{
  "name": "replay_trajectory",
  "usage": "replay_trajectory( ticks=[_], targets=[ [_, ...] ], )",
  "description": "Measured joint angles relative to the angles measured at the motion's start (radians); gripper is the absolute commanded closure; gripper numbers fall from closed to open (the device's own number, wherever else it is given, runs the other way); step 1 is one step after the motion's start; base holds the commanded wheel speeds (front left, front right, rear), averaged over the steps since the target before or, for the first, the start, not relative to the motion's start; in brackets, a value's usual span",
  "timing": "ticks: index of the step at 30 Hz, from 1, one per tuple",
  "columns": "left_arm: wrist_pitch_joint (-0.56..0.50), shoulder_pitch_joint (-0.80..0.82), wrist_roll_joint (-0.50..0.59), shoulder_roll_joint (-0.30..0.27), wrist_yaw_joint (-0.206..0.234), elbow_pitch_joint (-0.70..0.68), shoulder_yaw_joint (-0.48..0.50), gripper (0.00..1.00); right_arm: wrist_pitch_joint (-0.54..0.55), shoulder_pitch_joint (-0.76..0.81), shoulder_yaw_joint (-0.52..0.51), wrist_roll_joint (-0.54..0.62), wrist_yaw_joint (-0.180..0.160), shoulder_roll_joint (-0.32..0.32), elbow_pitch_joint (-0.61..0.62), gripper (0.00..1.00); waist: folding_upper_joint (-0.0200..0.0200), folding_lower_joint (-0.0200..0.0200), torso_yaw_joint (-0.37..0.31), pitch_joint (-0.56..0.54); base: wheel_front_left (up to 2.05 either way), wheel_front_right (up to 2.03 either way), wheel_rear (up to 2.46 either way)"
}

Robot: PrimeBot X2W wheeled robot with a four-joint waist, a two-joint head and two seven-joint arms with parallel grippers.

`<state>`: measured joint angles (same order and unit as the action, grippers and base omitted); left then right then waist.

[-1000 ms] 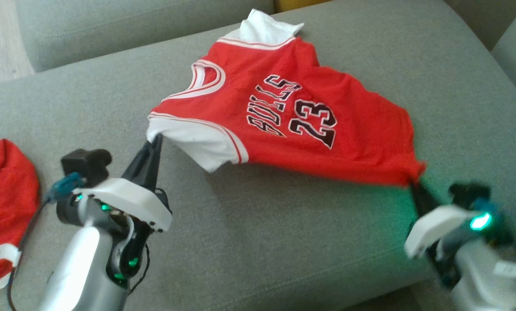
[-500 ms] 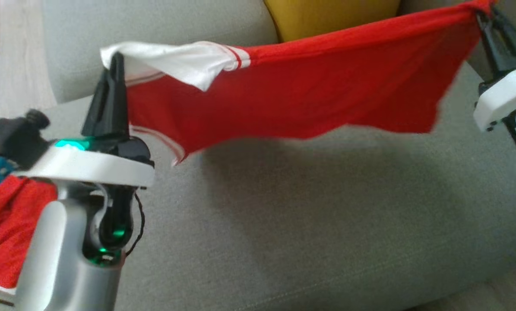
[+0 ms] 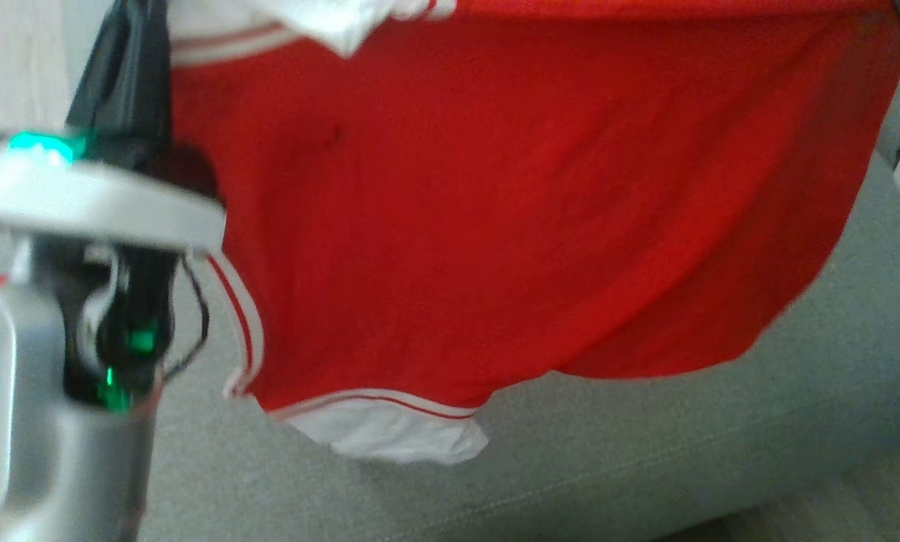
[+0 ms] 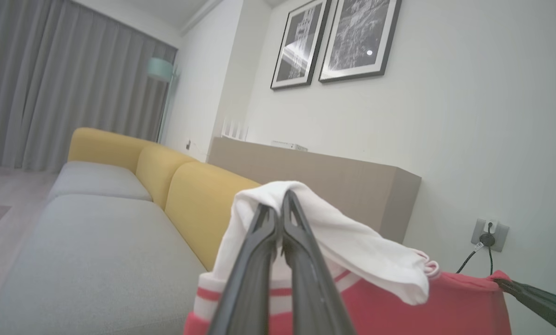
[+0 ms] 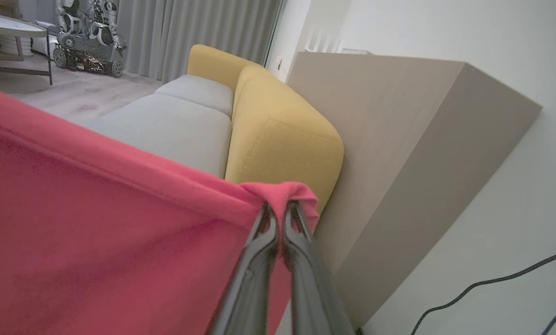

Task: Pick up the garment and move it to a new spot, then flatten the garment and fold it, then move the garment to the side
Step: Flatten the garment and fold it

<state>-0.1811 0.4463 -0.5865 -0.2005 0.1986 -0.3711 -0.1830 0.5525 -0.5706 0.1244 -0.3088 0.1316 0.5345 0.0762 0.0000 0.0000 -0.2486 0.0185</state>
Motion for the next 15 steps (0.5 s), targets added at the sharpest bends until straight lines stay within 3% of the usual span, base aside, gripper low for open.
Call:
replay_trajectory(
  ticks=[3,7,11,15],
  targets=[
    [-0.056,0.146,-0.007,0.004,-0.001,0.102,-0.026,1.00,-0.005,-0.099,0.019,-0.029,0.000,-0.001,-0.078,1.00,0.0000,0.0000,0.001,0.049,0.00,0.00,0.00],
    [-0.064,0.418,-0.003,0.042,-0.005,0.311,-0.032,1.00,-0.103,-0.328,0.058,-0.052,0.000,-0.022,-0.237,1.00,0.0000,0.0001,0.006,0.146,0.00,0.00,0.00],
    [0.040,0.697,0.032,0.082,-0.014,0.536,-0.016,1.00,-0.279,-0.572,0.074,-0.039,0.000,-0.055,-0.436,1.00,0.0000,0.0002,0.017,0.249,0.00,0.00,0.00],
    [0.176,0.872,0.035,0.123,-0.029,0.717,0.013,1.00,-0.479,-0.743,0.090,0.010,0.000,-0.086,-0.619,1.00,-0.0001,0.0003,0.040,0.332,0.00,0.00,0.00]
  ],
)
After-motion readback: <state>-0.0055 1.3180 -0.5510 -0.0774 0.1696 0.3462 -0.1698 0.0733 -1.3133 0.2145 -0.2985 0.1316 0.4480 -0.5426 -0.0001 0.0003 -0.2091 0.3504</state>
